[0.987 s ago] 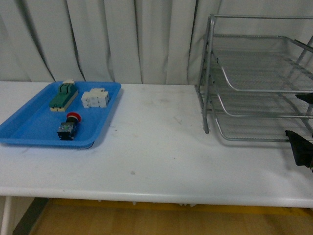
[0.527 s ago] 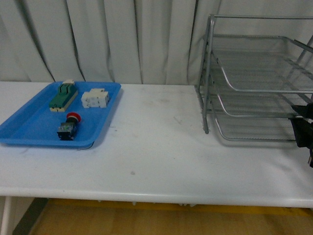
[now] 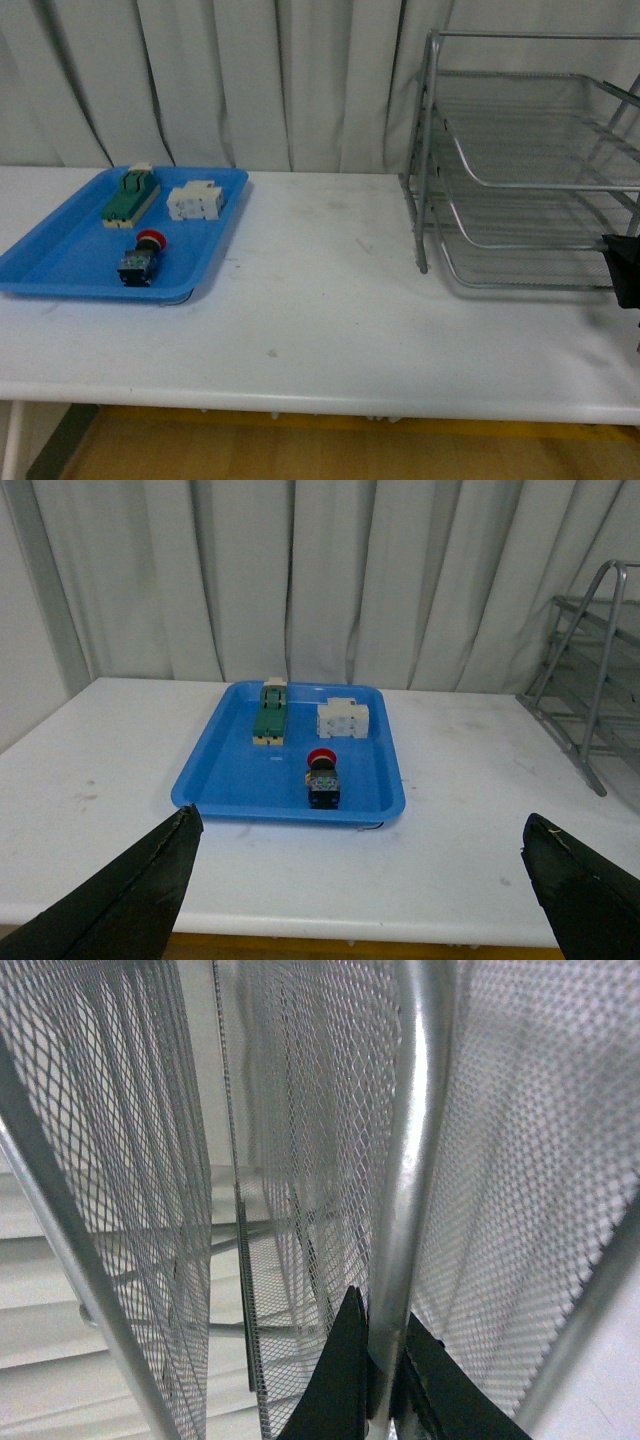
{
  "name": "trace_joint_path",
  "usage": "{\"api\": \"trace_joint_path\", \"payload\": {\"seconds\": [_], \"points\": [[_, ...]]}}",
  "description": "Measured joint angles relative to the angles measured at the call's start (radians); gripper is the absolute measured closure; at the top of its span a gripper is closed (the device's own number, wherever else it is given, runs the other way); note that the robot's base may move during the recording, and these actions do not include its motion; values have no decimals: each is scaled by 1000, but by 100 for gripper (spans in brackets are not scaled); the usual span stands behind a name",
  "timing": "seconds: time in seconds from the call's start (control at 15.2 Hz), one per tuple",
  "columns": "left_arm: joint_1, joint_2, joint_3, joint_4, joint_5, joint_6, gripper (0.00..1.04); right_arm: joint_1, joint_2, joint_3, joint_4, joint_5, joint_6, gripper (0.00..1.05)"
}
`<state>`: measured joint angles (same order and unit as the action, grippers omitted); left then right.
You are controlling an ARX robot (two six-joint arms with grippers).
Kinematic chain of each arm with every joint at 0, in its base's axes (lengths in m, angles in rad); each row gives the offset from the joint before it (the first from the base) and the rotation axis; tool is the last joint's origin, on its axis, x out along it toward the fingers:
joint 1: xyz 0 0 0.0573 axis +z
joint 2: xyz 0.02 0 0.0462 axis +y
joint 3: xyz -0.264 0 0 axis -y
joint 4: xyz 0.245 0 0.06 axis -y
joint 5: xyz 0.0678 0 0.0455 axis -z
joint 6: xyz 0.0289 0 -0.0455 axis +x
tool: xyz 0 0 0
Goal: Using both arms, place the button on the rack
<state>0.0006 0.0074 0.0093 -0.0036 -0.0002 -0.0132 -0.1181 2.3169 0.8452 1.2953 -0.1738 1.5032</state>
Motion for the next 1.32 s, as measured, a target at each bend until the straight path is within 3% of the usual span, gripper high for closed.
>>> {"api": "trace_joint_path", "payload": {"seconds": [0.46,0.79,1.25,1.32], "points": [[0,0,0,0,0,0,7,5,-161,-307,11,15,4,101],[0,0,0,0,0,0,7,-25,-201,-398,16,-14,-5,98],[0,0,0,0,0,0,7,-64,-404,-470,-9,-17,-3,10],[0,0,0,0,0,0,7,-58,-436,-506,-9,-27,6,6]]}}
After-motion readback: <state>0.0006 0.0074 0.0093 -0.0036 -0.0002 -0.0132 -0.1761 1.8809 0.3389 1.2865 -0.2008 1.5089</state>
